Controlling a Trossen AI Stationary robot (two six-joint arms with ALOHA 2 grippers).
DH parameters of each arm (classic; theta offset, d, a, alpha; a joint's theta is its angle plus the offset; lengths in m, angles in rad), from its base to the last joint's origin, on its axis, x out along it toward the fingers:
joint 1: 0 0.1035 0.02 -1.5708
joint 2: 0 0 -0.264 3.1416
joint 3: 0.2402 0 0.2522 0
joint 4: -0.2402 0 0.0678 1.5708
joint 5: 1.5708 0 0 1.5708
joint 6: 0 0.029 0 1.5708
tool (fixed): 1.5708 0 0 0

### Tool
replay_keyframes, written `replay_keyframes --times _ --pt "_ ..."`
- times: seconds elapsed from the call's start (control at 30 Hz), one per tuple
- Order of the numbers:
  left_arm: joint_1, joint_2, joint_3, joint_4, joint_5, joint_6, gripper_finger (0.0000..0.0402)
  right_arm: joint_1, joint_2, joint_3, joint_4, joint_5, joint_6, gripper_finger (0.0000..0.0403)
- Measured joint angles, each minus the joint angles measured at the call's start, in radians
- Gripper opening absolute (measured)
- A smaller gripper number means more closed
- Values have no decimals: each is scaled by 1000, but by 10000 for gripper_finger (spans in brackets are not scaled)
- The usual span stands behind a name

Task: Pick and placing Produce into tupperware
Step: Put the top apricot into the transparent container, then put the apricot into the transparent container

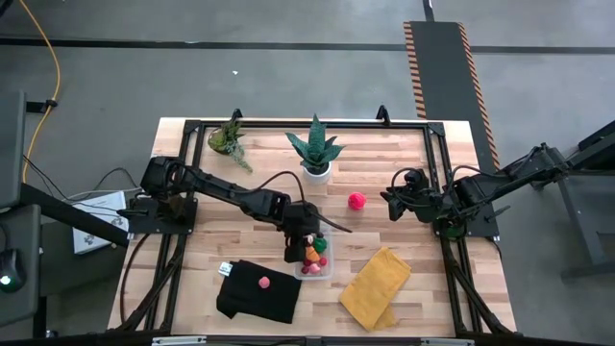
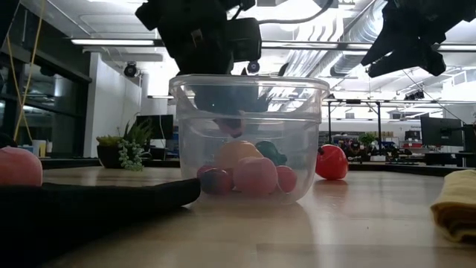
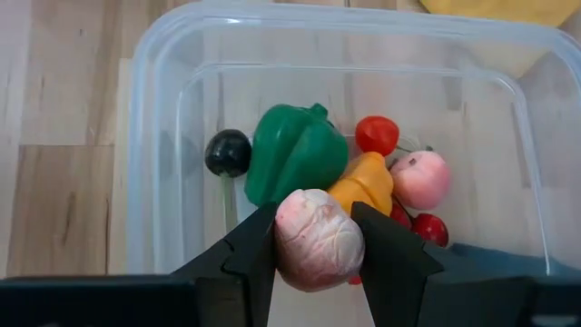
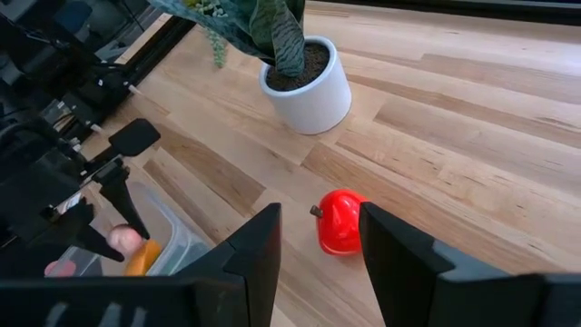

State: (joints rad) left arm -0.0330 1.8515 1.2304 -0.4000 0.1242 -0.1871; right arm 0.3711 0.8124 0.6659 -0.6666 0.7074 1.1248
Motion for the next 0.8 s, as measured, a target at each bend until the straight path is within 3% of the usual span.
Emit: replay_keyframes --times 0.13,0.47,0.63,0.8 --pt "0 0 0 0 4 1 134 0 0 0 -2 0 0 141" --pt "0 0 21 -5 7 4 203 0 0 0 -3 0 -4 141" --pt "0 0 90 -19 22 31 194 0 0 0 -3 0 -4 141" --pt "0 0 225 -169 22 114 162 0 0 0 -3 0 -4 141"
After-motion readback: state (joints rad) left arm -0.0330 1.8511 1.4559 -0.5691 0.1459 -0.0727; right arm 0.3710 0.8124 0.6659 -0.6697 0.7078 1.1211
